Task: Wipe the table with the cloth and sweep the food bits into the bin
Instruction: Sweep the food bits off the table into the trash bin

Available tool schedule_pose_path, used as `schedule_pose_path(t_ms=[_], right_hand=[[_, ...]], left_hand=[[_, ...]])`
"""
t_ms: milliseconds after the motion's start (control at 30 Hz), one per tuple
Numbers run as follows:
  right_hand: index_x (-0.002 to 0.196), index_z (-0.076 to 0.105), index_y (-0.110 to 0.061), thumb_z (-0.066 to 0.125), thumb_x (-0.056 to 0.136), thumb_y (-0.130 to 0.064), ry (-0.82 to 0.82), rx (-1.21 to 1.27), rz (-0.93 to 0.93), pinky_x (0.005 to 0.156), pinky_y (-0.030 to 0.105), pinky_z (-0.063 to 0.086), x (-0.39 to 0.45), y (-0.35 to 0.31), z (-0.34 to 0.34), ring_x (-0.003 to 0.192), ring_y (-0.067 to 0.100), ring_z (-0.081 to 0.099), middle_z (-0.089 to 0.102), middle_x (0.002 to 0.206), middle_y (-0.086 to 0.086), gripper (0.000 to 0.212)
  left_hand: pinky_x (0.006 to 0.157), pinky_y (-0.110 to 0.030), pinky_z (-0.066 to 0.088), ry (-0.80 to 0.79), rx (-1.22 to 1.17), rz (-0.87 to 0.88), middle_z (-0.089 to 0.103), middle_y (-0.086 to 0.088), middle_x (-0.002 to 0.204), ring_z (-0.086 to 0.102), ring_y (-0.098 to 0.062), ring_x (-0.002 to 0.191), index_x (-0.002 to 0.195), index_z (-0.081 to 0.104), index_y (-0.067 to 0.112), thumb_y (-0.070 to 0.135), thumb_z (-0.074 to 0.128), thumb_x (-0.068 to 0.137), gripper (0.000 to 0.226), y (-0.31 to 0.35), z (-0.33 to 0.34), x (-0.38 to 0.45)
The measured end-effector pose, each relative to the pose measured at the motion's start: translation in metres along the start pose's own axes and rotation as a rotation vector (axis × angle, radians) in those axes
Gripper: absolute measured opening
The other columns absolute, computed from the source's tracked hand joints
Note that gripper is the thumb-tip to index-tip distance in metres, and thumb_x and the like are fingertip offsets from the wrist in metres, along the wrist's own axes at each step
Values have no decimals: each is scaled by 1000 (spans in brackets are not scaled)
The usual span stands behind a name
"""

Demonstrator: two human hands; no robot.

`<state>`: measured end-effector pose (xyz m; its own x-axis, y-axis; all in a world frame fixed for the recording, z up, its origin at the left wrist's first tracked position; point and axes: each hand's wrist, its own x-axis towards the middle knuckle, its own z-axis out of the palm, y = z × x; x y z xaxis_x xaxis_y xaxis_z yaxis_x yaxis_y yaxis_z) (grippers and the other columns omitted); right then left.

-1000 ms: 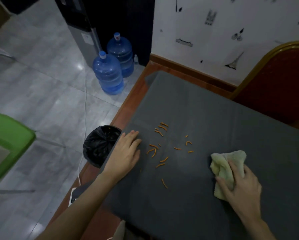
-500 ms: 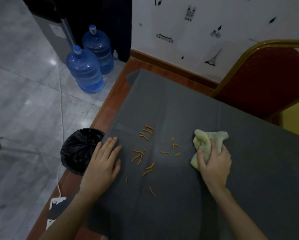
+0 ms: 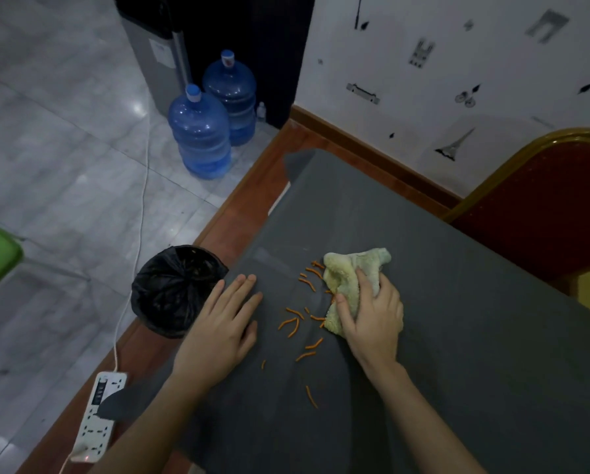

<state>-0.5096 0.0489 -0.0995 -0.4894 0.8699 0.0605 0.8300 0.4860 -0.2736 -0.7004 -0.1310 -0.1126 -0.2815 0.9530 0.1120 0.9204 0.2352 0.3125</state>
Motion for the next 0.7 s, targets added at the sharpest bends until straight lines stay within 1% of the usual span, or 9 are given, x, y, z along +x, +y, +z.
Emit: schedule_pose_path(t_ms=[67,133,200,267,367,467,600,700], right_hand=[[136,53,-17,43,90,-54,-25,-10,-54,91,48,44,3,-9,1,117,35,49,50,132,18,60],[136,53,-18,44,90,-52,-49,-5,-154,90,46,44,6,-14,0,115,32,48,51,130,17,58],[138,51,-20,45,90,-51,-97,19,-252,89,43,42,11,-12,-4,115,28,46,50,130,14,57],[138,51,-21,45,91,-48,-139,38,-306,90,41,40,19,-1,-10,115,27,46,49,129,12,55],[135,54,-19,45,92,-44,-102,56,-280,91,40,39,34,19,-18,110,28,48,51,122,12,51],[130,56,-16,42,92,-42,-35,74,-174,89,43,40,54,28,-22,105,30,48,51,117,14,48],[129,55,-17,40,90,-45,-17,31,-93,89,46,41,80,11,-15,104,34,48,49,119,17,50],[128,55,-19,44,89,-50,-40,25,-132,91,46,41,86,-9,-6,107,34,48,49,122,16,51]], left_hand=[[116,-47,26,-9,5,-3,38,-9,152,31,-23,144,131,56,11,28,44,93,43,0,-1,0],[117,-47,25,-21,15,-4,37,-8,153,30,-23,144,132,55,11,29,44,94,43,-1,-1,-1],[117,-47,25,-33,22,-8,36,-8,153,28,-23,145,133,54,12,29,44,94,43,0,-1,-2],[117,-47,25,-35,25,-10,37,-8,153,29,-23,145,132,55,12,29,44,94,43,0,-1,-1],[116,-47,25,-36,28,-11,36,-8,153,29,-23,145,133,54,12,29,44,95,44,0,-1,-1],[116,-47,25,-47,31,-15,34,-8,155,27,-23,145,134,54,13,30,44,95,44,-1,0,-2],[116,-47,25,-42,32,-21,35,-7,154,28,-24,145,134,53,14,30,45,96,43,-1,2,-2],[117,-47,25,-42,33,-24,35,-7,154,28,-24,145,134,52,14,31,44,96,43,-1,1,-2]])
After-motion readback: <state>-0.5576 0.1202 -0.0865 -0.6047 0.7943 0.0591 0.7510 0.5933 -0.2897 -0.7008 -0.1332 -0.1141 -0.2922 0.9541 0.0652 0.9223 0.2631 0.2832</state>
